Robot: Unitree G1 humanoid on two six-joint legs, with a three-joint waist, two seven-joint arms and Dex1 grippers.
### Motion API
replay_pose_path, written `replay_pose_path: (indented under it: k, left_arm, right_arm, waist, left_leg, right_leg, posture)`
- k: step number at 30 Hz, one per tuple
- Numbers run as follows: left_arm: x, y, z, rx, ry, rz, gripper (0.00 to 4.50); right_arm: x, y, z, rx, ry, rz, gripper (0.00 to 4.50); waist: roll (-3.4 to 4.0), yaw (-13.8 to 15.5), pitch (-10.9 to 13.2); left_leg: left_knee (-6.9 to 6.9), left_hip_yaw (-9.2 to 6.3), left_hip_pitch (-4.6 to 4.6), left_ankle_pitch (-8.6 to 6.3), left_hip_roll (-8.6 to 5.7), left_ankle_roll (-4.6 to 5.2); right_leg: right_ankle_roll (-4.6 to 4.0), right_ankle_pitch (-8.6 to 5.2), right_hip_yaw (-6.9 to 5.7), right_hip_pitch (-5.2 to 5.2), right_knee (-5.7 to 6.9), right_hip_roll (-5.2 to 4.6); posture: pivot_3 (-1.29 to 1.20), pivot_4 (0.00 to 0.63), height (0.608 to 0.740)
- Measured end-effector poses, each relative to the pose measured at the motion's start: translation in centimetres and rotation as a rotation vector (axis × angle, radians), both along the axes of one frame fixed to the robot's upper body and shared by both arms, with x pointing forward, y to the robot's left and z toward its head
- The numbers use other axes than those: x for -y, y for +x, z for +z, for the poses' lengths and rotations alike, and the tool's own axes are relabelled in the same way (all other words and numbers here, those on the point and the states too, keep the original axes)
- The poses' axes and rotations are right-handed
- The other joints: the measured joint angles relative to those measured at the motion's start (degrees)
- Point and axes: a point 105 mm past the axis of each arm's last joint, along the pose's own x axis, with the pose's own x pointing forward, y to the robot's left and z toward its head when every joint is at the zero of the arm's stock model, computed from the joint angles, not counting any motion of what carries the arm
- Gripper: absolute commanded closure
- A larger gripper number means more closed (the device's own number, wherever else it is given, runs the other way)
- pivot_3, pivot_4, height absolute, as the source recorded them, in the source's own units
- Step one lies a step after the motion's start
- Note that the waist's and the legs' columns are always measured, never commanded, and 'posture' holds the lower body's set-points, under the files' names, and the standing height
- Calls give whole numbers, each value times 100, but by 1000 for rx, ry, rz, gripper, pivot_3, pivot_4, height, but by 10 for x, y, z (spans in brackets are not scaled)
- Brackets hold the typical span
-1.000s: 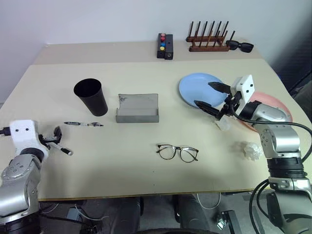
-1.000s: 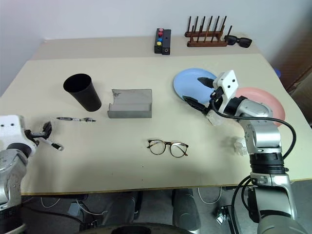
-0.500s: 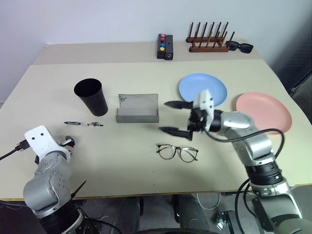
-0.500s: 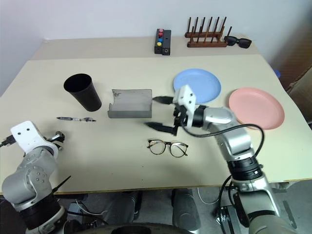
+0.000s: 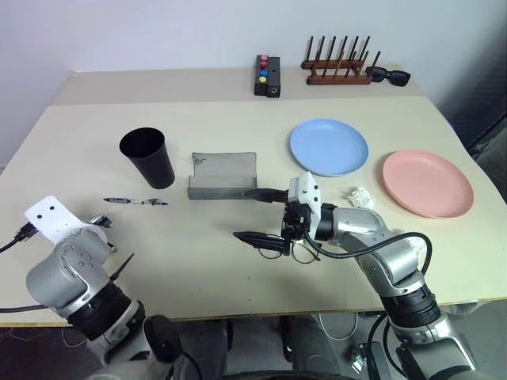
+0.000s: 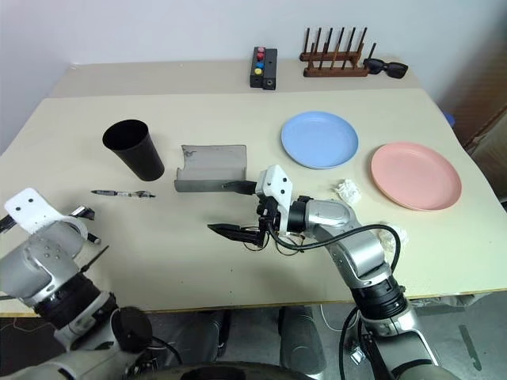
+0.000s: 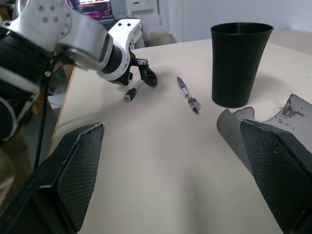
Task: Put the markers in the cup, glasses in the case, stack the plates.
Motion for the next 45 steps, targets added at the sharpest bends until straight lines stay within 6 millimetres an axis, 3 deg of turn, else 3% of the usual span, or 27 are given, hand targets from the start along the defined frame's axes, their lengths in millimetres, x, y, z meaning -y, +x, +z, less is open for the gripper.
replay_pose_path:
  k: [7, 12, 16, 18, 21, 24, 28, 32, 35, 40, 45]
  left_arm:
    - [-9, -8, 0, 6, -109, 101, 4367]
    - [-12, -8, 2, 22, -110, 112, 4440]
    - [-23, -5, 11, 98, 5, 115, 4440]
    - [-34, 5, 43, 225, 145, 85, 4440]
    - [-37, 23, 117, 481, 438, -52, 4440]
    - [-13, 39, 172, 703, 626, -223, 4440]
    - [44, 71, 214, 890, 769, -526, 4440]
    - [97, 95, 211, 956, 804, -759, 4440]
    - [118, 108, 197, 962, 788, -843, 4440]
    - [119, 116, 187, 959, 799, -844, 4440]
    - [101, 118, 172, 901, 822, -753, 4440]
  right_arm:
    - [-3, 0, 2, 0, 15, -4, 0]
    - [-4, 0, 2, 1, 21, 1, 0]
    - [-7, -1, 3, 0, 29, 11, 0]
    - [-9, 0, 1, -6, 27, 15, 0]
    - [-11, 1, 1, -7, 28, 15, 0]
    - [-13, 3, 3, 4, 32, 12, 0]
    - [-17, 12, 8, 37, 53, -30, 0]
    - [-22, 20, 17, 68, 97, -71, 0]
    - [-25, 27, 22, 85, 127, -116, 0]
    - [-30, 31, 29, 100, 166, -149, 0]
    - [-30, 31, 29, 101, 170, -155, 0]
  waist:
    - [1, 12, 0]
    - [1, 5, 0]
    - [-5, -8, 1]
    - [-14, -7, 2]
    - [-14, 2, 2]
    - [-14, 29, 1]
    - [-15, 12, 1]
    - [-14, -34, 1]
    - [-13, -43, 2]
    - [-13, -23, 2]
    - [-12, -17, 2]
  left_leg:
    - [-1, 0, 2, 0, -1, -3]
    - [-2, -1, 6, 0, -1, -4]
    - [-4, -2, 5, 2, 1, -8]
    - [-7, -3, 2, 5, 3, -13]
    - [-9, -1, -1, 7, 1, -18]
    - [-6, -1, -2, 6, -1, -19]
    - [-6, -1, -1, 6, -2, -18]
    - [-16, 0, -1, 6, 0, -18]
    - [-22, 1, -3, 7, 2, -17]
    - [-22, 1, -7, 7, 2, -17]
    - [-21, 0, -7, 7, 2, -16]
  right_leg:
    - [16, -9, -1, 3, 0, -1]
    - [18, -10, -1, 7, 0, -1]
    - [0, 1, -1, 3, 1, 0]
    - [-2, 1, -2, -2, 1, 1]
    - [-5, 0, -1, -2, -4, 0]
    - [-6, 0, -1, 3, -10, -3]
    - [-6, 0, -1, 5, -10, -3]
    - [-1, 2, 0, -8, -6, -2]
    - [-1, 3, 1, -21, 3, 0]
    - [-1, 3, 2, -24, 4, 0]
    - [0, 3, 1, -23, 5, 1]
  posture:
    - [0, 150, 739]
    - [0, 150, 739]
    - [0, 150, 739]
    - [0, 150, 739]
    - [0, 150, 739]
    - [0, 150, 739]
    - [0, 150, 739]
    - [0, 150, 739]
    - [0, 150, 739]
    - [0, 150, 739]
    - [0, 150, 739]
